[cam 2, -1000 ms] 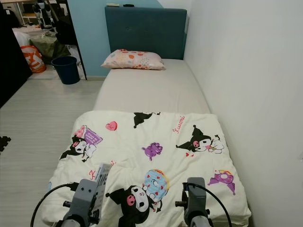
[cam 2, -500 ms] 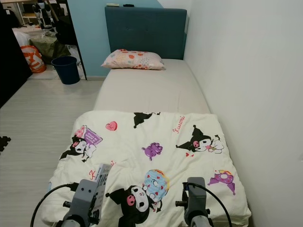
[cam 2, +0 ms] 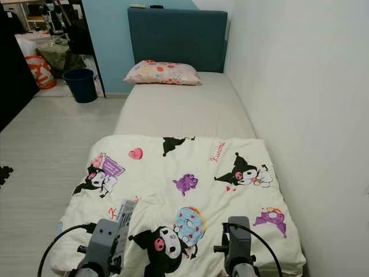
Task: Clean up the room
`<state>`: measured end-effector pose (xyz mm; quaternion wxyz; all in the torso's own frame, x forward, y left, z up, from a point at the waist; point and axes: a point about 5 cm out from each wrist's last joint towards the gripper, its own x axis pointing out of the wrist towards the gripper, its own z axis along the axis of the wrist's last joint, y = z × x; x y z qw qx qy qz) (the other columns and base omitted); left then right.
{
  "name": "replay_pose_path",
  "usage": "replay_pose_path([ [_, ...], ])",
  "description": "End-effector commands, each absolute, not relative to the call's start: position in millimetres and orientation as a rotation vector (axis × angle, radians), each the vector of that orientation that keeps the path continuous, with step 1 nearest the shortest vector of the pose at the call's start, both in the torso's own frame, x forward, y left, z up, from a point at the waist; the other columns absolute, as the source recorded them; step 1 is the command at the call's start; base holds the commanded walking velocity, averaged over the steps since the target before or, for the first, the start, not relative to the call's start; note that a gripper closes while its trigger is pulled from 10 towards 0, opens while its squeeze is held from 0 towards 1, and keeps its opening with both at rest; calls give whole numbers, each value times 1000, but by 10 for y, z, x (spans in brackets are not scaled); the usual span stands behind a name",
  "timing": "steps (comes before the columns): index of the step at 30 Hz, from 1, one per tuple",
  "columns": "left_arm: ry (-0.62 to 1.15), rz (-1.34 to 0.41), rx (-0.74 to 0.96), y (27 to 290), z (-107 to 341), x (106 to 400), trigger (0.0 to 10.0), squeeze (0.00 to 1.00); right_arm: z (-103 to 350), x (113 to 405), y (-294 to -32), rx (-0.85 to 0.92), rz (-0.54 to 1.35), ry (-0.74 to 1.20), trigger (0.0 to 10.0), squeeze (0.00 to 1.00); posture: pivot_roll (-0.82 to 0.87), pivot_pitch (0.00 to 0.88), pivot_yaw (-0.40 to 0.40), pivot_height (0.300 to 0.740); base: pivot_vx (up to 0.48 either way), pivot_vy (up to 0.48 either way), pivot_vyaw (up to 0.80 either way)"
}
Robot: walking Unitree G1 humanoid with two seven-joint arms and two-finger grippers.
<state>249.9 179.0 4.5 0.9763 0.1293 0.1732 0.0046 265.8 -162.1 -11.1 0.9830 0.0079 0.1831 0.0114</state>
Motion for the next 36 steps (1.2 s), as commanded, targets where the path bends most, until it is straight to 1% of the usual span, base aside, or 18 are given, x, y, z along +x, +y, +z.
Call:
replay_pose_path([
  [1,339,8,256,1766,41,2482,10000,0,-169,2603,-1644,6,22,399,10000,0,19,112,-46,728,0,0,0],
  [36,339,15,253,1773,47,2484,10000,0,-177,2598,-1625,14,20,404,10000,0,25,123,-48,728,0,0,0],
])
